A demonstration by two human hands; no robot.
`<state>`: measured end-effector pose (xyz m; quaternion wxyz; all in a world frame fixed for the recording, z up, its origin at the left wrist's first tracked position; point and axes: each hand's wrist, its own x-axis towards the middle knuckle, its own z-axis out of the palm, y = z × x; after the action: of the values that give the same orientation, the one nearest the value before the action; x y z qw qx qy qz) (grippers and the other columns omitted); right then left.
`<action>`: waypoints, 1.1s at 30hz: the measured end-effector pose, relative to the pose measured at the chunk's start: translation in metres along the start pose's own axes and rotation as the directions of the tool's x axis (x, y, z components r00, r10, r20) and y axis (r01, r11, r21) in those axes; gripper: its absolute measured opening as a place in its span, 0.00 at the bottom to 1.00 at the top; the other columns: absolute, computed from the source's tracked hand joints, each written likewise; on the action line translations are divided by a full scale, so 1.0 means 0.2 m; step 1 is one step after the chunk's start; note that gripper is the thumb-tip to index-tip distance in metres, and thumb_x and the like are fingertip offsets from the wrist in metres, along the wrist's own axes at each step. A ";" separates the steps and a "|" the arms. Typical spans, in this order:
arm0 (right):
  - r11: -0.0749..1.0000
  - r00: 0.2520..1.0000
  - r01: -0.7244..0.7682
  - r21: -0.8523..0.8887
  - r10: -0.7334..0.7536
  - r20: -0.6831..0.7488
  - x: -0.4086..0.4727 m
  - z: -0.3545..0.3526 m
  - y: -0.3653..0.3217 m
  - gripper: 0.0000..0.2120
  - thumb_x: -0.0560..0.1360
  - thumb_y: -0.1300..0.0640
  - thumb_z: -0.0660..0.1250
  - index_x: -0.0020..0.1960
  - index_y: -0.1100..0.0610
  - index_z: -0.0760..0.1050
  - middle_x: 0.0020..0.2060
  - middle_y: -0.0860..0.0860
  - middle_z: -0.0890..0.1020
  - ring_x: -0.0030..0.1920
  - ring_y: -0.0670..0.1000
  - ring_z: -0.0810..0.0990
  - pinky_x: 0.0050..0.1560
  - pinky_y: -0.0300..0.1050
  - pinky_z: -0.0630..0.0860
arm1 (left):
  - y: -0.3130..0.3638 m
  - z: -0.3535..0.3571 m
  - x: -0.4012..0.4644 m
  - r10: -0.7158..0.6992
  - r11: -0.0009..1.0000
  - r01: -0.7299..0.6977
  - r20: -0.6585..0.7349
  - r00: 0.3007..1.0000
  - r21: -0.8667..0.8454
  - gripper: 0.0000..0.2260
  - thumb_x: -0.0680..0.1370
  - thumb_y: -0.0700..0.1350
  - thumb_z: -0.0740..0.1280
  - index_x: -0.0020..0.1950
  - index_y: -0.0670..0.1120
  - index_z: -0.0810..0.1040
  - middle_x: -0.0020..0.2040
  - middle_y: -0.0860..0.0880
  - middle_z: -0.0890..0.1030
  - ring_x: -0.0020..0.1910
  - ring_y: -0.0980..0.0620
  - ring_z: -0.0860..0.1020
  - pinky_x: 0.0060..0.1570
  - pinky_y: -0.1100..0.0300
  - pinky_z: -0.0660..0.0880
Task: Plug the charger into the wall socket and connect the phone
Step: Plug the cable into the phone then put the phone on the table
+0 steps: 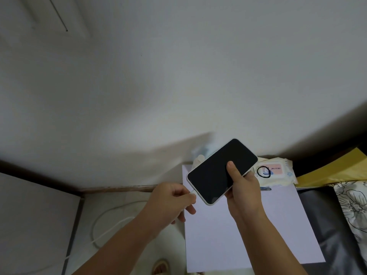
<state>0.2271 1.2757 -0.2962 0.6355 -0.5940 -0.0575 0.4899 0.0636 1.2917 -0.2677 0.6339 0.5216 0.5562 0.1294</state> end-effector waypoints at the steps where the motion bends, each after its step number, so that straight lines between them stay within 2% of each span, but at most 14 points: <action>1: 1.000 1.000 0.001 0.004 -0.001 0.007 0.00 0.00 0.00 0.06 0.76 0.61 0.64 0.47 0.51 0.75 0.44 0.48 0.83 0.44 0.47 0.82 0.29 0.35 0.79 | 0.00 0.00 0.00 0.005 1.000 -0.005 -0.007 1.000 0.004 0.11 0.72 0.44 0.66 0.29 0.48 0.78 0.27 0.53 0.83 0.21 0.56 0.73 0.21 0.67 0.66; 4: 1.000 1.000 0.010 0.003 -0.010 0.026 0.00 0.00 0.00 0.06 0.76 0.61 0.64 0.47 0.50 0.75 0.44 0.47 0.83 0.45 0.47 0.82 0.32 0.37 0.80 | 0.00 0.01 0.01 0.007 1.000 -0.007 -0.021 1.000 -0.014 0.13 0.73 0.43 0.66 0.28 0.49 0.77 0.26 0.53 0.82 0.20 0.57 0.70 0.20 0.68 0.65; 8: 0.999 0.998 0.045 -0.015 -0.044 0.050 0.00 -0.01 -0.01 0.07 0.75 0.60 0.64 0.45 0.48 0.75 0.33 0.40 0.86 0.38 0.43 0.85 0.30 0.35 0.80 | 0.00 0.03 0.01 0.005 1.000 -0.005 -0.013 1.000 -0.030 0.13 0.73 0.43 0.66 0.27 0.48 0.77 0.25 0.53 0.82 0.19 0.57 0.70 0.20 0.68 0.64; 10: 0.998 0.997 0.052 -0.019 -0.051 0.052 0.00 -0.02 0.00 0.08 0.75 0.60 0.64 0.45 0.47 0.74 0.32 0.38 0.85 0.37 0.40 0.84 0.29 0.35 0.79 | -0.01 0.04 0.01 0.004 0.999 -0.004 -0.010 1.000 -0.032 0.12 0.73 0.42 0.66 0.28 0.48 0.78 0.25 0.53 0.82 0.19 0.58 0.70 0.20 0.69 0.65; 15: 0.999 0.999 0.020 -0.027 -0.019 0.051 -0.01 -0.06 0.01 0.06 0.75 0.59 0.65 0.45 0.47 0.76 0.36 0.41 0.86 0.41 0.45 0.85 0.33 0.38 0.80 | -0.04 0.06 0.01 0.004 1.000 -0.003 0.036 0.999 -0.023 0.12 0.74 0.43 0.65 0.30 0.50 0.77 0.27 0.54 0.82 0.21 0.59 0.72 0.22 0.68 0.67; 19: 0.999 1.000 -0.012 -0.039 0.012 0.021 -0.01 -0.08 0.01 0.05 0.75 0.58 0.65 0.47 0.48 0.75 0.45 0.47 0.83 0.47 0.48 0.82 0.35 0.41 0.79 | -0.06 0.06 0.02 -0.019 1.000 0.015 0.119 0.993 0.028 0.09 0.74 0.45 0.64 0.34 0.50 0.78 0.31 0.55 0.83 0.25 0.59 0.76 0.25 0.69 0.69; 22: 0.998 0.999 -0.029 -0.048 0.030 0.015 -0.02 -0.09 0.01 0.06 0.76 0.59 0.65 0.49 0.49 0.75 0.48 0.49 0.83 0.47 0.49 0.82 0.37 0.42 0.78 | -0.08 0.07 0.04 -0.048 0.997 0.053 0.097 0.994 -0.050 0.05 0.75 0.45 0.64 0.42 0.47 0.79 0.32 0.53 0.82 0.27 0.60 0.77 0.27 0.68 0.69; 25: 0.997 0.999 -0.044 -0.057 0.045 0.018 -0.04 -0.10 0.01 0.08 0.76 0.59 0.65 0.54 0.52 0.76 0.50 0.51 0.83 0.51 0.52 0.82 0.40 0.44 0.78 | -0.07 0.09 0.04 -0.064 0.979 0.074 0.061 0.996 -0.189 0.08 0.78 0.46 0.60 0.45 0.49 0.78 0.31 0.51 0.81 0.25 0.57 0.77 0.25 0.64 0.68; 30: 0.994 0.998 -0.064 -0.083 0.066 0.015 -0.06 -0.12 0.03 0.12 0.76 0.58 0.65 0.59 0.55 0.74 0.54 0.53 0.82 0.54 0.55 0.81 0.45 0.47 0.79 | -0.05 0.11 0.04 -0.008 0.979 0.019 0.056 0.998 -0.201 0.12 0.81 0.45 0.54 0.52 0.52 0.77 0.36 0.50 0.84 0.28 0.53 0.80 0.32 0.59 0.76; 33: 0.994 0.994 -0.096 -0.060 0.098 0.038 -0.07 -0.13 0.03 0.10 0.77 0.57 0.63 0.58 0.54 0.75 0.52 0.52 0.84 0.53 0.53 0.81 0.43 0.46 0.78 | -0.03 0.12 0.04 -0.014 0.973 0.029 0.068 0.998 -0.229 0.12 0.81 0.44 0.53 0.54 0.53 0.75 0.41 0.46 0.81 0.23 0.54 0.79 0.22 0.65 0.74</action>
<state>0.2334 1.2467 -0.3025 0.5920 -0.6043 -0.0560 0.5304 0.0841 1.2828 -0.2807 0.7093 0.4426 0.5220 0.1688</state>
